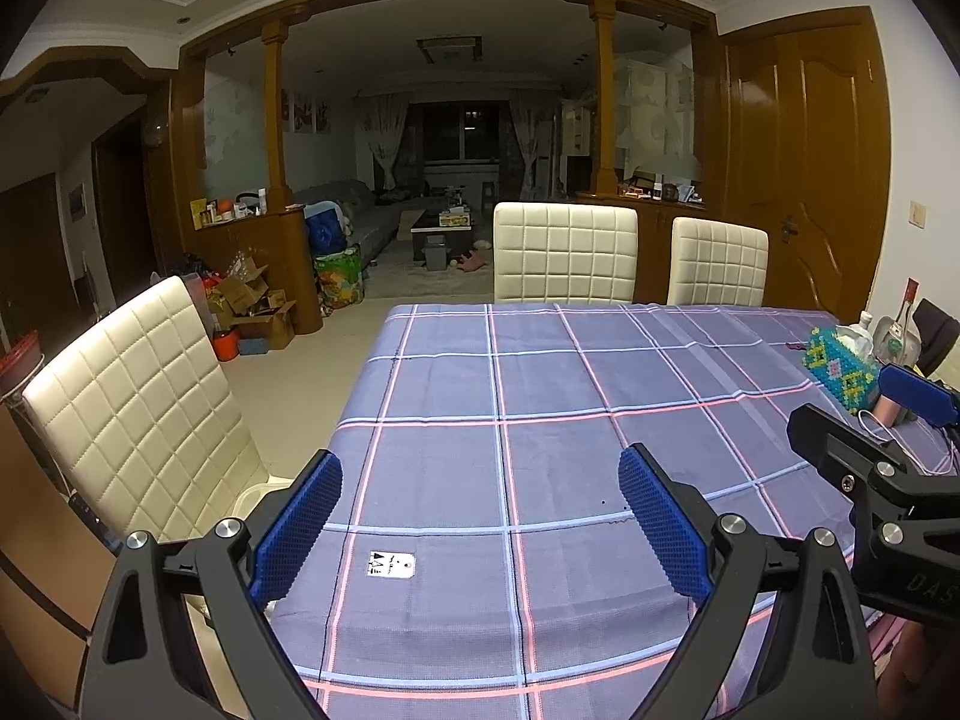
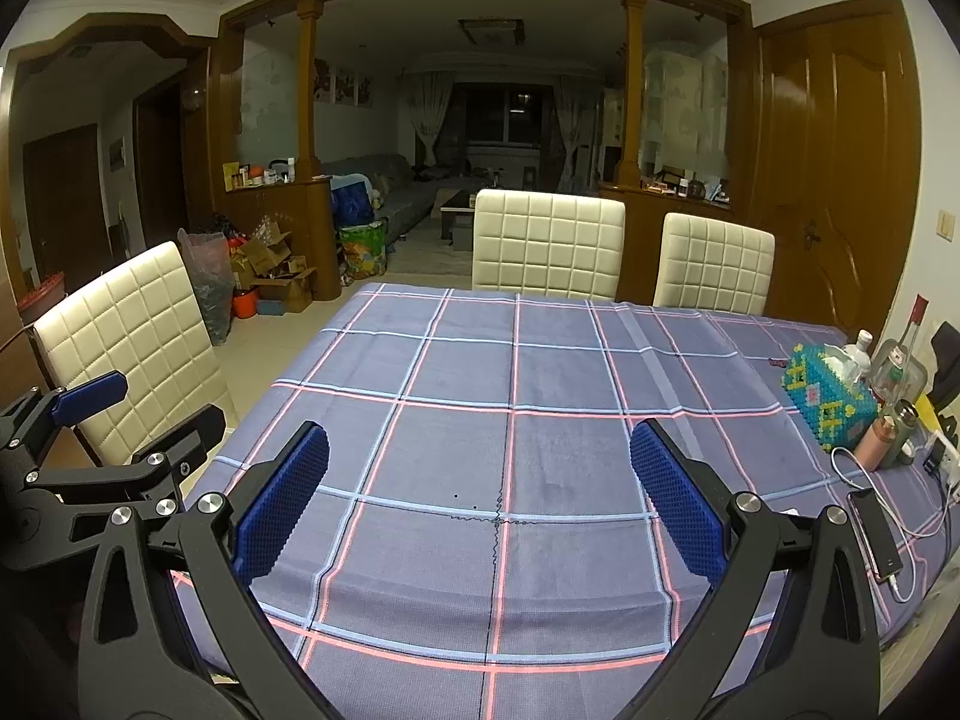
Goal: Collect trash
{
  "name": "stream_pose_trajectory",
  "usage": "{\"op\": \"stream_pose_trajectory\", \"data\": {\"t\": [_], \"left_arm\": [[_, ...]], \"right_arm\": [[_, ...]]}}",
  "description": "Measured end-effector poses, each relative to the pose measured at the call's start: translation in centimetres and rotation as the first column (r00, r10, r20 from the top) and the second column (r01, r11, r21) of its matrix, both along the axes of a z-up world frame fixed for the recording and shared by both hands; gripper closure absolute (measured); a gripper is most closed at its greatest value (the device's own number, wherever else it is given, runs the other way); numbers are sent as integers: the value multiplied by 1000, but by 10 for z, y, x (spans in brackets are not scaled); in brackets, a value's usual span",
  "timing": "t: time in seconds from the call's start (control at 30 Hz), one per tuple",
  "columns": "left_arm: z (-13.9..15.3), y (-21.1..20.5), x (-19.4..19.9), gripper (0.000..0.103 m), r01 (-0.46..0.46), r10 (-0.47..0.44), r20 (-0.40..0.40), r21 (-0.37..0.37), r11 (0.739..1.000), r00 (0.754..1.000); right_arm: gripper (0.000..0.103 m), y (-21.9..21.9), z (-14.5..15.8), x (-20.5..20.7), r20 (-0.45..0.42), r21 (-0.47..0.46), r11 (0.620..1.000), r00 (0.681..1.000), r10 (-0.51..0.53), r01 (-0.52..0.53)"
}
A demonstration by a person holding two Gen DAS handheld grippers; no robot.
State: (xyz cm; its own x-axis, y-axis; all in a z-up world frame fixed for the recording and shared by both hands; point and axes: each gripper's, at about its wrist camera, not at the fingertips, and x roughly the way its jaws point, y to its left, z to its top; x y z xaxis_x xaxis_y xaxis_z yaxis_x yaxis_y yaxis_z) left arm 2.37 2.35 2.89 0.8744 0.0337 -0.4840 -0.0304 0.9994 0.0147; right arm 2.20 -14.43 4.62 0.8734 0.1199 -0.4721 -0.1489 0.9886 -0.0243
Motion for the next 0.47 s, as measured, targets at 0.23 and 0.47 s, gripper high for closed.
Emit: {"op": "stream_pose_trajectory", "data": {"t": [0.23, 0.47], "left_arm": [[0, -1, 0, 12, -8, 8, -2, 16, 1000, 1000], [1, -2, 0, 12, 1, -1, -8, 23, 1000, 1000]], "right_arm": [[4, 0, 0, 0, 0, -1, 1000, 1000, 0, 0], [4, -1, 0, 1, -2, 6, 1000, 1000, -2, 2]]}}
